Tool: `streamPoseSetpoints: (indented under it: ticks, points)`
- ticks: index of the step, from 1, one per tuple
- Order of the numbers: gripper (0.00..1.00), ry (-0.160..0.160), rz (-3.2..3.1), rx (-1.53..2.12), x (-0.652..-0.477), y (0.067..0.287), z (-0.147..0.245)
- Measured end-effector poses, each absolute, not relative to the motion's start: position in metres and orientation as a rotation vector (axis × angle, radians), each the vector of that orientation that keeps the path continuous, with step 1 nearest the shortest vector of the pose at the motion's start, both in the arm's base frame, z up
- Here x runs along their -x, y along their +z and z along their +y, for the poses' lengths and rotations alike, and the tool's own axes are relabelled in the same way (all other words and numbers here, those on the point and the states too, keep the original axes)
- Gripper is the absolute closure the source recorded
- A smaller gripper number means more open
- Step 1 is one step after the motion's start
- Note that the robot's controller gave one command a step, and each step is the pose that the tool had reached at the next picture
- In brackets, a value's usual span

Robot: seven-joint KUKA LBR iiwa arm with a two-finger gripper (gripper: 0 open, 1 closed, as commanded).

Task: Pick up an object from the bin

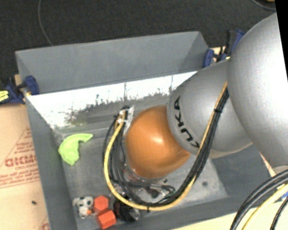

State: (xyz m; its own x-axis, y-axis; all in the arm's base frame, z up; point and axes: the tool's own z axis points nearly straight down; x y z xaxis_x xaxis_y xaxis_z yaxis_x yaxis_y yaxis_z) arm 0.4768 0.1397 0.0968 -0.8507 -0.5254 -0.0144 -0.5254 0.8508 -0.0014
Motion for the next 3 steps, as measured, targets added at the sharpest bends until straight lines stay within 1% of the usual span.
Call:
streamPoseSetpoints:
  ticks: [3]
  points:
    - [1.0, 0.004, 3.008, 0.85, -0.477, 0.131, 0.139]
